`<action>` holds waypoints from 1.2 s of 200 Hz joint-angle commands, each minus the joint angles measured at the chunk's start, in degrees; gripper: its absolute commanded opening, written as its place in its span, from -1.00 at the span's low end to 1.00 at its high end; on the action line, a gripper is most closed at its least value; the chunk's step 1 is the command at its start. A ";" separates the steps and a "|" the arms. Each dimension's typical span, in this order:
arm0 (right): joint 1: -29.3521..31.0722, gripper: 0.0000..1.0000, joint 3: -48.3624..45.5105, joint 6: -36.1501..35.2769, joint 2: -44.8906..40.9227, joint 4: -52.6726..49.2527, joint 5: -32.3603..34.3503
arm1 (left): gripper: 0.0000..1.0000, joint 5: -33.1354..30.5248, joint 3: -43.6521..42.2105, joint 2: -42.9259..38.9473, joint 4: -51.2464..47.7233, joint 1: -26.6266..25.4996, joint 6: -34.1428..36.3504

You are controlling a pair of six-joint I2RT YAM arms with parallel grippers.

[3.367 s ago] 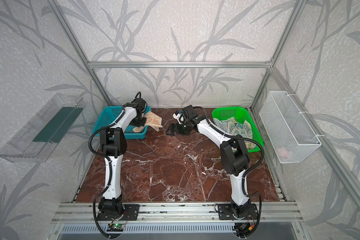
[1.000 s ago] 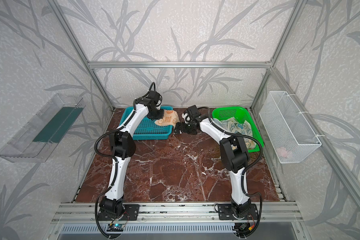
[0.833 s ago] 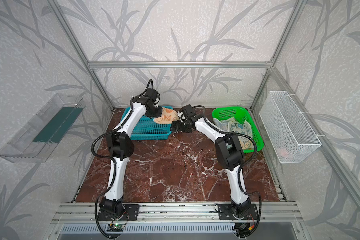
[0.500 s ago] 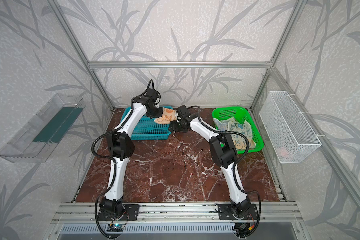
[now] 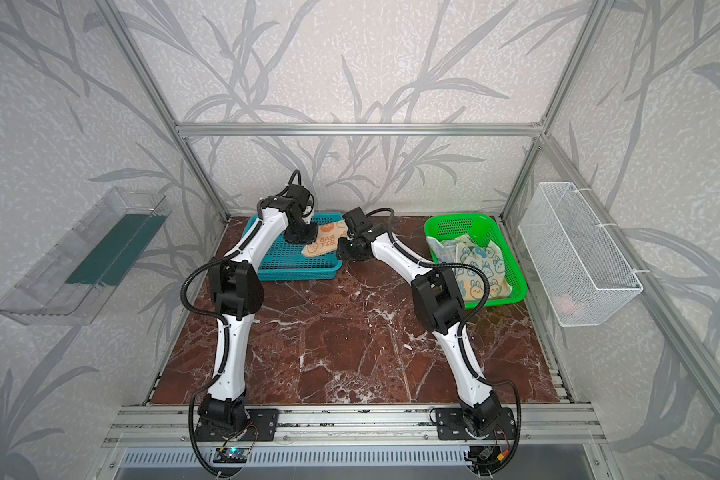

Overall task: Fold and stack the towels
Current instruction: 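Lower the folded orange towel flat into the teal basket with the left gripper, then open the left gripper and raise it out of the teal basket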

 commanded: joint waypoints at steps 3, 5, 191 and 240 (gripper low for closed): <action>0.36 -0.09 1.05 0.57 0.84 -3.03 2.50 | -1.00 -2.80 -1.04 -3.80 -2.01 1.68 2.14; 0.35 -0.09 1.05 0.56 0.84 -3.15 2.59 | -1.00 -2.79 -1.17 -3.80 -2.03 1.78 2.23; 0.13 -0.11 0.95 1.08 -0.03 -4.74 4.50 | -1.00 -15.36 -8.94 -1.14 -3.63 8.12 7.78; 0.00 -0.08 1.21 0.82 -0.35 -4.58 4.00 | -1.00 -16.48 -7.60 0.09 -3.38 9.10 7.72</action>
